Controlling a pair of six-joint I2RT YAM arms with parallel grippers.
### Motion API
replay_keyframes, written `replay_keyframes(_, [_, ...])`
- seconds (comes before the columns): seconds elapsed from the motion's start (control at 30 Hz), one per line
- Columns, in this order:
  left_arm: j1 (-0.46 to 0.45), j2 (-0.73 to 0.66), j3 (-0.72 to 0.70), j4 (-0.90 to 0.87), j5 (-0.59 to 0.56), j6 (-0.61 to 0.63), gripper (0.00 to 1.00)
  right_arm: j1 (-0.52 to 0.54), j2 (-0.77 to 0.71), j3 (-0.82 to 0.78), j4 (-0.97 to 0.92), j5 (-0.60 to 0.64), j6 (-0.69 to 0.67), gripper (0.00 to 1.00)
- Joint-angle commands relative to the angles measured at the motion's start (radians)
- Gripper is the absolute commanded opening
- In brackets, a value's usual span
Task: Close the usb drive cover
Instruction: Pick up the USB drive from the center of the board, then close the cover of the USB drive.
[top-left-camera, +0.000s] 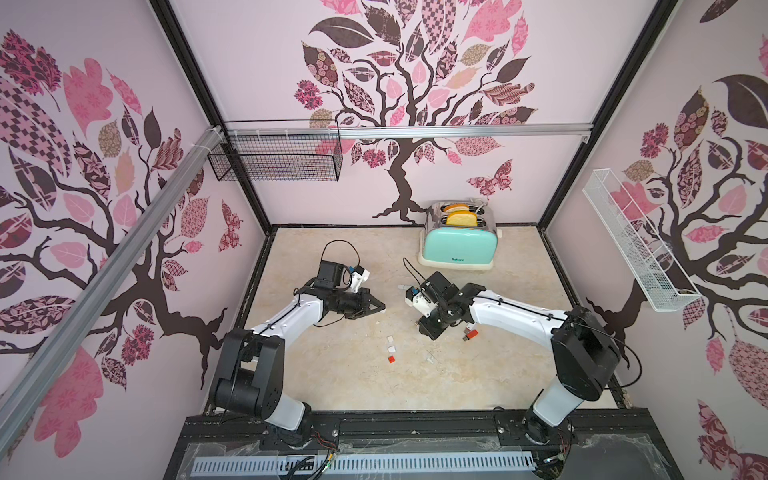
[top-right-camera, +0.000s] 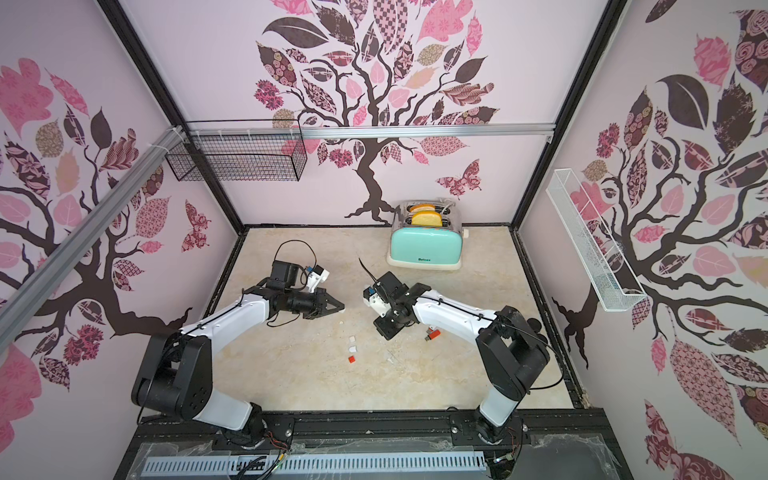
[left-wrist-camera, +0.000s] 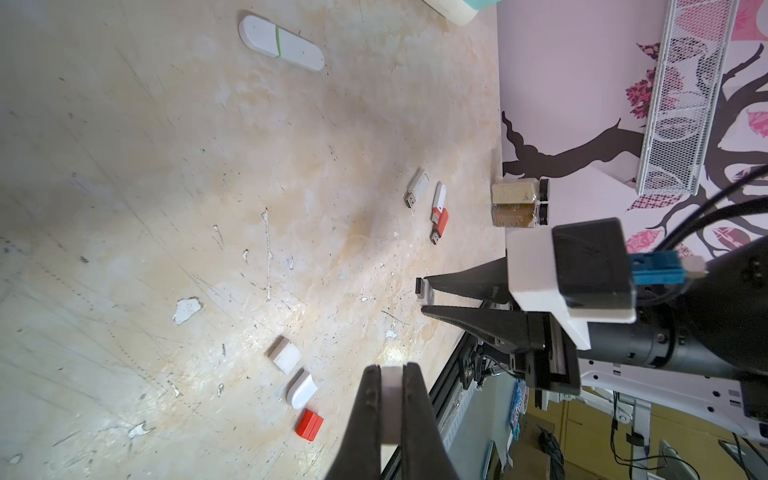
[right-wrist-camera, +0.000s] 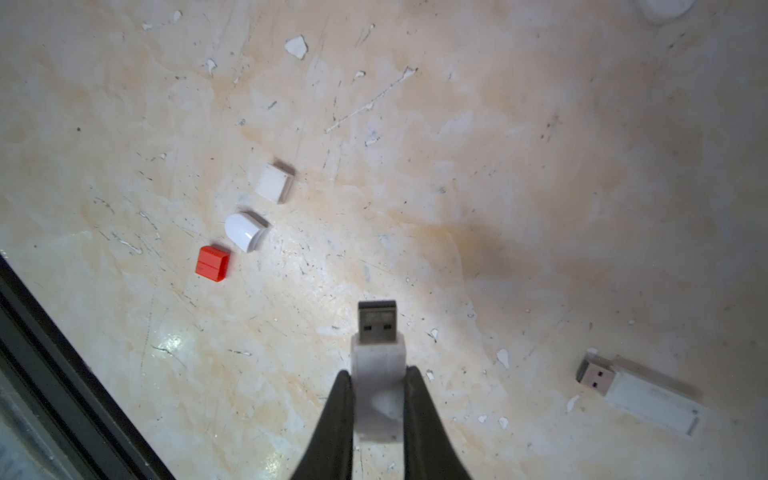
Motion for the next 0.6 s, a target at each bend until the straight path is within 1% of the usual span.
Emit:
replay_keyframes(0.0, [-0.026,0.024,0.029,0.009,0.03,-0.01,0.0,0.029,-0.053,-0.012,0.097,-0.06,0.042,0.02])
replay_keyframes(0.1, [-0.046,0.051,0.043,0.003,0.033,-0.011,0.0,0.062,-0.07,-0.029,0.146,-0.053,0.035,0.02])
replay_keyframes(0.2, [-0.056,0.071,0.069,-0.018,0.038,-0.015,0.0,0.086,-0.048,0.008,0.112,-0.048,0.029,0.02])
replay_keyframes(0.27, [-0.059,0.08,0.07,-0.013,0.044,-0.028,0.0,0.096,-0.044,0.004,0.124,-0.035,0.029,0.02])
replay_keyframes(0.4, [-0.075,0.086,0.07,-0.026,0.046,-0.024,0.0,0.1,-0.028,0.008,0.129,-0.036,0.049,0.01])
replay_keyframes(0.5, [-0.093,0.092,0.064,-0.028,0.05,-0.03,0.0,0.112,-0.033,-0.006,0.171,-0.032,0.061,0.01])
replay_keyframes(0.57, [-0.108,0.098,0.077,-0.057,0.043,-0.011,0.0,0.112,-0.023,0.002,0.164,-0.026,0.062,0.01])
